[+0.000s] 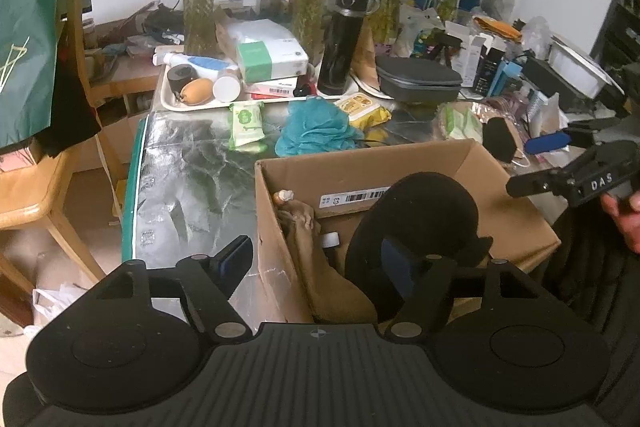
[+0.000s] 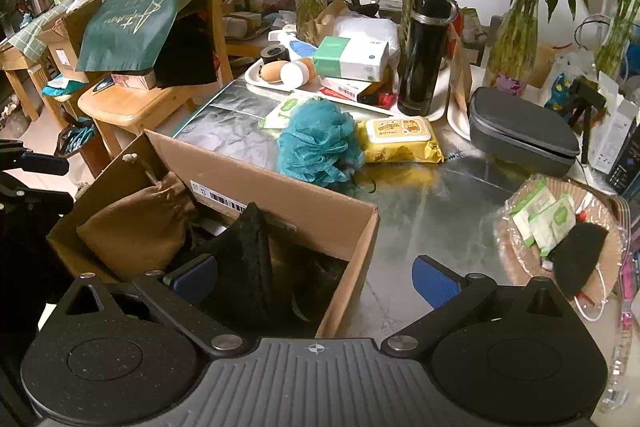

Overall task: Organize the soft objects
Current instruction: 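Move the right tool from the box to the teal mesh loofah, then close the right tool on the teal loofah and lift it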

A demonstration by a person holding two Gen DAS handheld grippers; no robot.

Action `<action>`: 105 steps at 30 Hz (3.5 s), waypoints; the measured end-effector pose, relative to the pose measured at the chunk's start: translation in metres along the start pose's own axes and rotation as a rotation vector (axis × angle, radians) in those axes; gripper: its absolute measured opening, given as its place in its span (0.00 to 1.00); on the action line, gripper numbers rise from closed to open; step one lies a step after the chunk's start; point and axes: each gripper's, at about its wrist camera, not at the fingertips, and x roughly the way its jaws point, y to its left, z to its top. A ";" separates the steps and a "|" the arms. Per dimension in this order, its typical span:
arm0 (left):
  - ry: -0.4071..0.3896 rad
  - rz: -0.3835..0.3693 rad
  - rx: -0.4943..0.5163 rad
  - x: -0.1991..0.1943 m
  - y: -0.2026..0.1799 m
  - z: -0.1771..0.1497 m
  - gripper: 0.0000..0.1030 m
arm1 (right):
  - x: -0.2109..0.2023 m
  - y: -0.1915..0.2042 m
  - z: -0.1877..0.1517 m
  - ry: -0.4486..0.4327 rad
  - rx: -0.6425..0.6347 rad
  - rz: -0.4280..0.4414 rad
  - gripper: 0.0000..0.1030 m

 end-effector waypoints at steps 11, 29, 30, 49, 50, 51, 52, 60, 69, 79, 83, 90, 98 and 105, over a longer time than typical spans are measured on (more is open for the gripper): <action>-0.012 -0.003 -0.005 0.005 0.006 0.007 0.69 | 0.014 -0.011 0.002 0.012 0.058 0.018 1.00; -0.024 0.010 -0.039 0.025 0.021 0.027 0.69 | 0.032 -0.028 0.013 -0.046 0.093 0.052 1.00; -0.025 0.008 -0.039 0.027 0.022 0.029 0.69 | 0.033 -0.031 0.015 -0.054 0.104 0.060 1.00; -0.062 0.013 -0.094 0.078 0.051 0.060 0.69 | 0.081 -0.084 0.046 -0.130 0.232 0.033 1.00; -0.064 0.014 -0.102 0.083 0.054 0.062 0.69 | 0.084 -0.085 0.048 -0.126 0.226 0.027 1.00; -0.063 0.016 -0.108 0.088 0.056 0.065 0.69 | 0.088 -0.086 0.050 -0.122 0.220 0.018 1.00; -0.062 0.019 -0.114 0.092 0.058 0.068 0.69 | 0.091 -0.088 0.052 -0.118 0.216 0.008 1.00; -0.062 0.012 -0.129 0.120 0.071 0.089 0.69 | 0.111 -0.092 0.064 -0.113 0.126 -0.003 1.00; -0.044 -0.008 -0.121 0.150 0.079 0.104 0.69 | 0.135 -0.089 0.075 -0.096 0.007 0.020 0.96; -0.032 0.030 -0.112 0.155 0.081 0.108 0.69 | 0.169 -0.089 0.086 -0.045 -0.072 0.149 0.90; -0.038 0.040 -0.132 0.155 0.083 0.110 0.69 | 0.183 -0.085 0.089 -0.025 -0.091 0.199 0.90; -0.035 0.060 -0.142 0.155 0.086 0.111 0.69 | 0.206 -0.072 0.091 0.020 -0.154 0.258 0.90; -0.027 0.061 -0.127 0.155 0.082 0.111 0.69 | 0.226 -0.057 0.092 0.043 -0.220 0.307 0.90; -0.021 0.067 -0.112 0.158 0.080 0.112 0.69 | 0.240 -0.053 0.093 0.046 -0.242 0.293 0.88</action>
